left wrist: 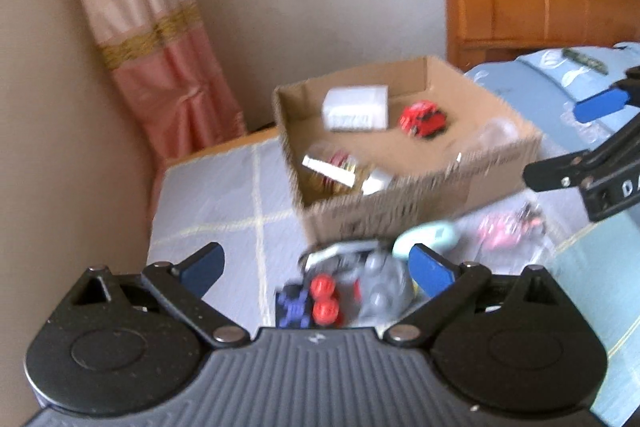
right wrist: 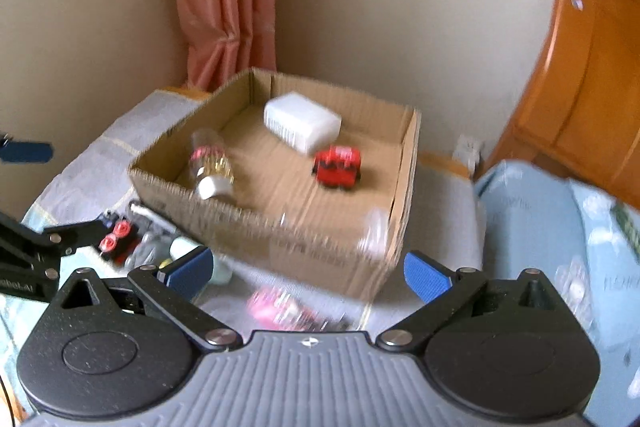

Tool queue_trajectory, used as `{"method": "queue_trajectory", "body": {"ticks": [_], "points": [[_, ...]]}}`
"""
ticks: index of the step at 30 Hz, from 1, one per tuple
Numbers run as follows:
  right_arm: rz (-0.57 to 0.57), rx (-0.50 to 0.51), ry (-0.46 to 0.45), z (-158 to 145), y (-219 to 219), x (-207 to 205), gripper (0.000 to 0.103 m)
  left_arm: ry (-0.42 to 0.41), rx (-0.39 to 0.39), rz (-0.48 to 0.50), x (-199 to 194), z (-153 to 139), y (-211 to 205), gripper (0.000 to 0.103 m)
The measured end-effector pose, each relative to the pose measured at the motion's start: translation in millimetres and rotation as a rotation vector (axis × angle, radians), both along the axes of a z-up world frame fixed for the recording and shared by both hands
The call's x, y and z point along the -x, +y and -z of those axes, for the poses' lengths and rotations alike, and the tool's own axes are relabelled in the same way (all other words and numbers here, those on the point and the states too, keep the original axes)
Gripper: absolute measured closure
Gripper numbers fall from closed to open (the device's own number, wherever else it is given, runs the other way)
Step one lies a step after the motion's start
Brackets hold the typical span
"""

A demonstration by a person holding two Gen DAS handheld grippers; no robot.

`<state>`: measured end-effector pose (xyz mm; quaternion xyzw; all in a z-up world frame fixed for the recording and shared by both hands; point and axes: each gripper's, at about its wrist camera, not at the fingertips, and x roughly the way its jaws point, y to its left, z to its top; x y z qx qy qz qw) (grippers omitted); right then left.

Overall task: Organize rigid objects
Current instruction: 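Withdraw both tools from the box toward the remaining items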

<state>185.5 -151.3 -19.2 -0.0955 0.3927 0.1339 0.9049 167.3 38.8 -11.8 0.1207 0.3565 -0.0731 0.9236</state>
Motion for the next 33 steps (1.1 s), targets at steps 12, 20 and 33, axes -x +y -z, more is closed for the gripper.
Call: {"method": "queue_trajectory", "body": {"ticks": [12,20,33], "points": [[0.222,-0.099,0.227,64.9,22.1,-14.6,0.000,0.041,0.059,-0.118,47.0,35.5,20.0,0.005],[0.246,-0.080,0.254,82.1,26.7,-5.7,0.000,0.016,0.078,-0.133,51.7,35.7,33.5,0.005],[0.196,-0.001,0.219,104.0,-30.3,48.4,0.000,0.034,0.133,-0.120,49.5,44.7,40.2,0.005]]}}
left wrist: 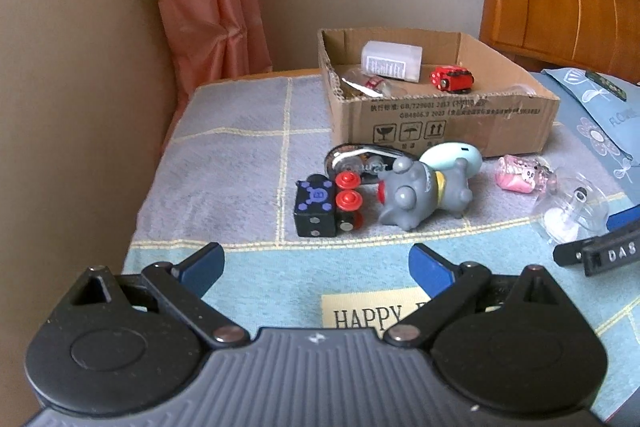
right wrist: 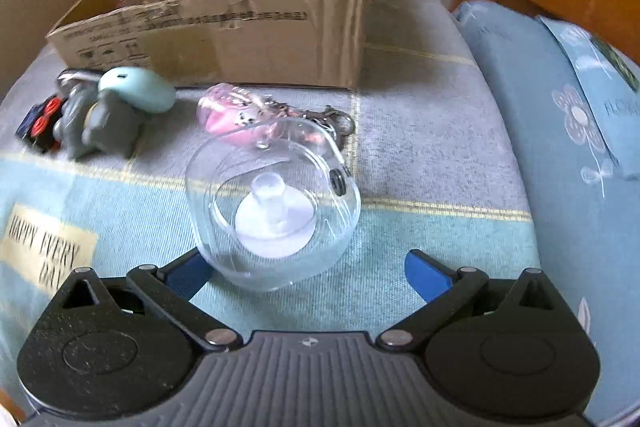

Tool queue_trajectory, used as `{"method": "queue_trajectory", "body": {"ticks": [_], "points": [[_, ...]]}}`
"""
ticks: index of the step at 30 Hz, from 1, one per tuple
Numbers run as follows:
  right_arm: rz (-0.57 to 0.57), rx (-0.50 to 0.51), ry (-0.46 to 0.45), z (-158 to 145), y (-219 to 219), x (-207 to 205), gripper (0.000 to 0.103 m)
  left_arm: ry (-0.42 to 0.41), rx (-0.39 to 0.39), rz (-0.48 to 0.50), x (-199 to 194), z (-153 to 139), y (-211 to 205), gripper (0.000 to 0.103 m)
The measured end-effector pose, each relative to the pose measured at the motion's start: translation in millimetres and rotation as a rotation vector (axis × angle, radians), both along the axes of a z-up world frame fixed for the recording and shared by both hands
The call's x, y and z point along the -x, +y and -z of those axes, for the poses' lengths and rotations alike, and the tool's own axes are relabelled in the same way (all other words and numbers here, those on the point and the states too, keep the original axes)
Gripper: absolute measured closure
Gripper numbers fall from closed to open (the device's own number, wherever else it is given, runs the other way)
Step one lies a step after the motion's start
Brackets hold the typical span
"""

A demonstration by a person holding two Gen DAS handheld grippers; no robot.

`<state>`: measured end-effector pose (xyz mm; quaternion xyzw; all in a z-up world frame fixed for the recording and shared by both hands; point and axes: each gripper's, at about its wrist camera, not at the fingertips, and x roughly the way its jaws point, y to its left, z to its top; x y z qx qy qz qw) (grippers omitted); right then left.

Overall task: Organize rigid objects
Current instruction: 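Withdraw both tools from the box toward the remaining items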

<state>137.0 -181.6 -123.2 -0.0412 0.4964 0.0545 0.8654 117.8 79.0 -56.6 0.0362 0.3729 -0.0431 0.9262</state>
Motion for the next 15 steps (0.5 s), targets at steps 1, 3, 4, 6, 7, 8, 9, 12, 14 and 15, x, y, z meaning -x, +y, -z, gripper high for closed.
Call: {"method": "queue_trajectory", "body": {"ticks": [1,3,4,6,7,8,9,12,14,15], "points": [[-0.008,-0.002,-0.020,1.6,-1.3,3.7,0.000,0.006,0.001,0.002,-0.9,1.8,-0.6,0.005],[-0.021,-0.008,-0.050,4.0,-2.9,10.2,0.000,0.020,0.002,0.007,-3.2,6.7,-1.6,0.005],[-0.027,-0.010,-0.062,5.1,-3.2,12.4,0.000,0.027,0.004,0.011,-4.6,9.5,-1.9,0.005],[-0.039,-0.014,-0.082,7.5,-5.0,16.5,0.000,0.048,0.007,0.015,-8.0,16.4,-2.4,0.005],[-0.044,-0.016,-0.089,7.6,-5.5,16.5,0.000,0.057,0.006,0.015,-9.7,19.8,-2.8,0.005],[-0.047,-0.018,-0.094,7.8,-4.7,14.0,0.000,0.064,0.003,0.020,-11.7,23.8,-3.4,0.005],[-0.051,-0.018,-0.099,9.2,-5.2,16.3,0.000,0.075,0.001,0.022,-13.6,27.9,-4.0,0.005],[-0.060,-0.021,-0.111,9.8,-6.2,16.3,0.000,0.113,0.006,0.017,-20.4,39.6,-2.7,0.002],[-0.059,-0.020,-0.115,8.7,-4.5,18.0,0.000,0.101,0.040,0.006,-21.9,42.6,1.9,0.001],[-0.059,-0.020,-0.116,8.1,-4.4,19.0,0.000,0.096,0.034,0.008,-22.8,43.4,1.9,0.001]]}}
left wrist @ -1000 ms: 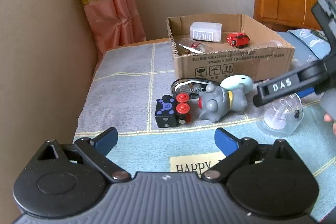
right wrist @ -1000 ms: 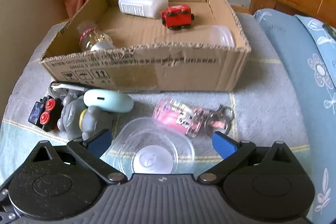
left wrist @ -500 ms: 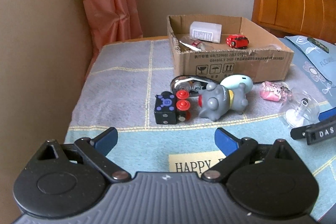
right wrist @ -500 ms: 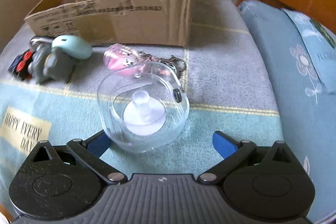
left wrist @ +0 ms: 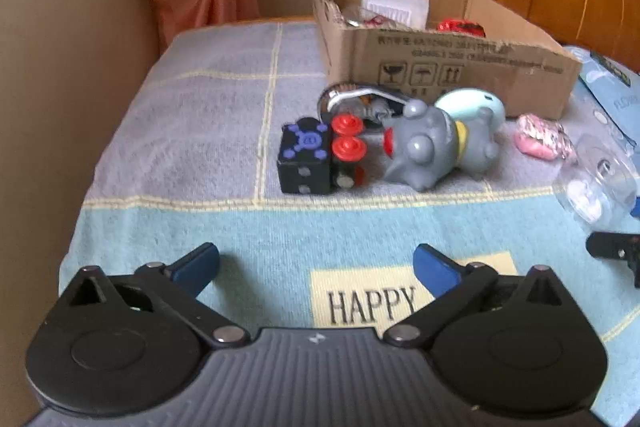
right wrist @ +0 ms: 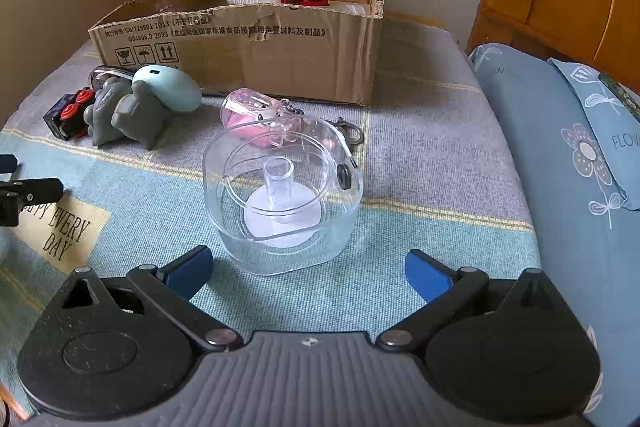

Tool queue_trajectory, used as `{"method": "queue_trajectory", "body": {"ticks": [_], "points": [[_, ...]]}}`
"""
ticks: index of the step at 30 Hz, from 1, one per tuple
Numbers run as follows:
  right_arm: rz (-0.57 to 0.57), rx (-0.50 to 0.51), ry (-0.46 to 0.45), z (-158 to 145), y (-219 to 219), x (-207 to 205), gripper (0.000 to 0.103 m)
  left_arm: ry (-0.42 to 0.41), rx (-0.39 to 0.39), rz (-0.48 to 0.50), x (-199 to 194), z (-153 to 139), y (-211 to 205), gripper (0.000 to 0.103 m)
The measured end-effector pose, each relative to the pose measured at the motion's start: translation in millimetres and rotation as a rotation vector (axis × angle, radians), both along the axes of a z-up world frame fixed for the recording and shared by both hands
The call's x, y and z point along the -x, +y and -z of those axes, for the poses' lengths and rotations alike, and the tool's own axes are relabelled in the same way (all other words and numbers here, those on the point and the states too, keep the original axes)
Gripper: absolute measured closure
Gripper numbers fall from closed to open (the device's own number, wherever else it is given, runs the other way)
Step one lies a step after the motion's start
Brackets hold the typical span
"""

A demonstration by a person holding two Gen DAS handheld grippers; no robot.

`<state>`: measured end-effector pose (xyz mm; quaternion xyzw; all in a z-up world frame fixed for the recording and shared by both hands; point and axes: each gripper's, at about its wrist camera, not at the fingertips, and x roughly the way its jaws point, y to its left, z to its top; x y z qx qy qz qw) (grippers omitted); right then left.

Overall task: Organize rigid objects
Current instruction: 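Withdraw both tools from the box toward the remaining items, then grasp the black cube toy with the left tool while the right tool grasps the clear cup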

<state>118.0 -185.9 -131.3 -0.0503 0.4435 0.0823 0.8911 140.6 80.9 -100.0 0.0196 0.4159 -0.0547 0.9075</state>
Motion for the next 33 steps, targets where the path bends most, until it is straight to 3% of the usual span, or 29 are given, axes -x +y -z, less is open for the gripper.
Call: {"method": "queue_trajectory", "body": {"ticks": [15,20,25,33], "points": [[-0.017,-0.005,-0.023,3.7,1.1,1.6,0.000,-0.025,0.001,-0.065,-41.5,0.6,8.6,0.001],[-0.023,-0.004,-0.024,4.1,1.1,0.8,0.000,-0.029,-0.002,-0.071,-37.9,1.8,20.1,0.001],[-0.027,-0.006,-0.031,4.5,0.9,1.5,0.000,-0.050,-0.018,-0.060,-24.0,1.7,28.1,0.001],[-0.023,-0.006,-0.036,4.3,1.8,2.5,0.000,-0.071,-0.029,-0.003,-39.7,2.2,14.9,0.001]]}}
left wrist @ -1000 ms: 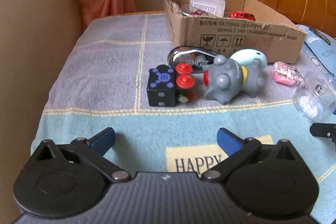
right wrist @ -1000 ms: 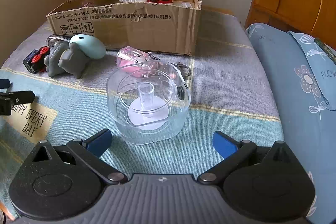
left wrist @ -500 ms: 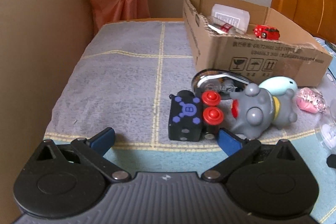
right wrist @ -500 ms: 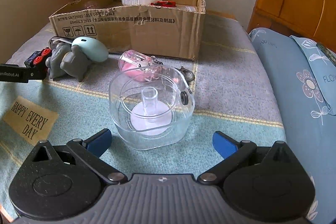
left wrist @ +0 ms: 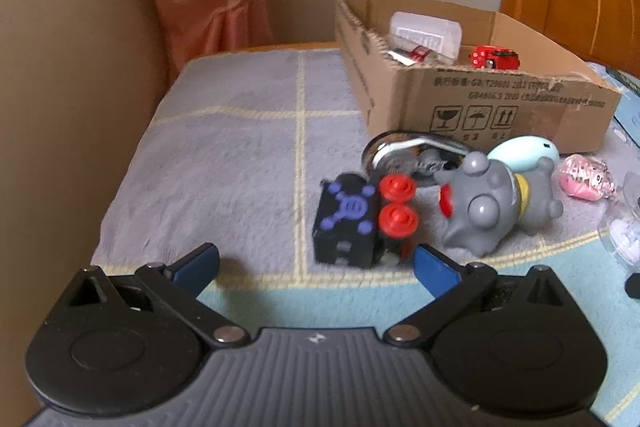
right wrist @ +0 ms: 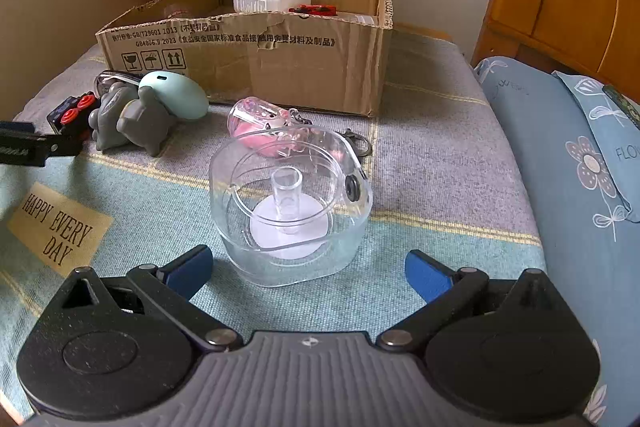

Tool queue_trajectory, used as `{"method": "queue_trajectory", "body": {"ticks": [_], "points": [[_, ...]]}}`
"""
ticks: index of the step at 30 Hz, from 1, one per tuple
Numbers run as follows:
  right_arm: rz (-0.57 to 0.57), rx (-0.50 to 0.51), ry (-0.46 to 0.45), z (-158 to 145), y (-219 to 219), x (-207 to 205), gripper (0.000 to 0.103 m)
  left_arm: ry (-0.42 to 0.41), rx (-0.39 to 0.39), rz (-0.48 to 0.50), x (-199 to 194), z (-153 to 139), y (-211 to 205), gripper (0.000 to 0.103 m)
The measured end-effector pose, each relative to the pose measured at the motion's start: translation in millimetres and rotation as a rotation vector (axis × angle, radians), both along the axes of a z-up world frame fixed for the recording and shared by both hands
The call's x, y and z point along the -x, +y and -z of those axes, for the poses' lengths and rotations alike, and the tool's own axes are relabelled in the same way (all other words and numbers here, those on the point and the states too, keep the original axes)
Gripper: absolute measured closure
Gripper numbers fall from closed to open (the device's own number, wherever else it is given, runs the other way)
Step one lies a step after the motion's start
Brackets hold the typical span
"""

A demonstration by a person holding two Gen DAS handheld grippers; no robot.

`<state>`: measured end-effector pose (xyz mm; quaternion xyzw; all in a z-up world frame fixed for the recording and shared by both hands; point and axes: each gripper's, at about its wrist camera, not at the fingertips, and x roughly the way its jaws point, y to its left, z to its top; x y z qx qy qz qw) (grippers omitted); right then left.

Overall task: Organize rigid objects
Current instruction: 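Grasp the black cube toy with the left tool while the right tool grasps the clear cup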

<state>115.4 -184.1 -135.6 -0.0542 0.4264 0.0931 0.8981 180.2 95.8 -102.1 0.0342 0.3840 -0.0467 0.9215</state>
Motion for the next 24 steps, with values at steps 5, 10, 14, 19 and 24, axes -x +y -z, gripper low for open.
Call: {"method": "queue_trajectory", "body": {"ticks": [5,10,14,19,24], "points": [[0.000,-0.001,-0.005,0.3,0.1,0.9,0.000,-0.033,-0.016,0.057,-8.7,-2.1,-5.8,0.020],[-0.001,-0.001,-0.005,0.5,0.1,0.7,0.000,-0.046,0.013,0.120,-6.5,-5.8,-9.6,0.052],[-0.005,-0.001,-0.006,0.3,0.4,0.6,0.000,-0.056,-0.008,0.129,-0.9,-5.7,-13.5,0.053],[-0.026,0.000,-0.007,0.1,1.2,2.6,0.000,-0.025,0.010,0.121,16.0,-8.4,-11.5,0.053],[-0.094,-0.001,-0.009,0.3,5.7,2.8,0.000,0.012,0.053,0.120,46.3,-10.9,-8.6,0.053]]}}
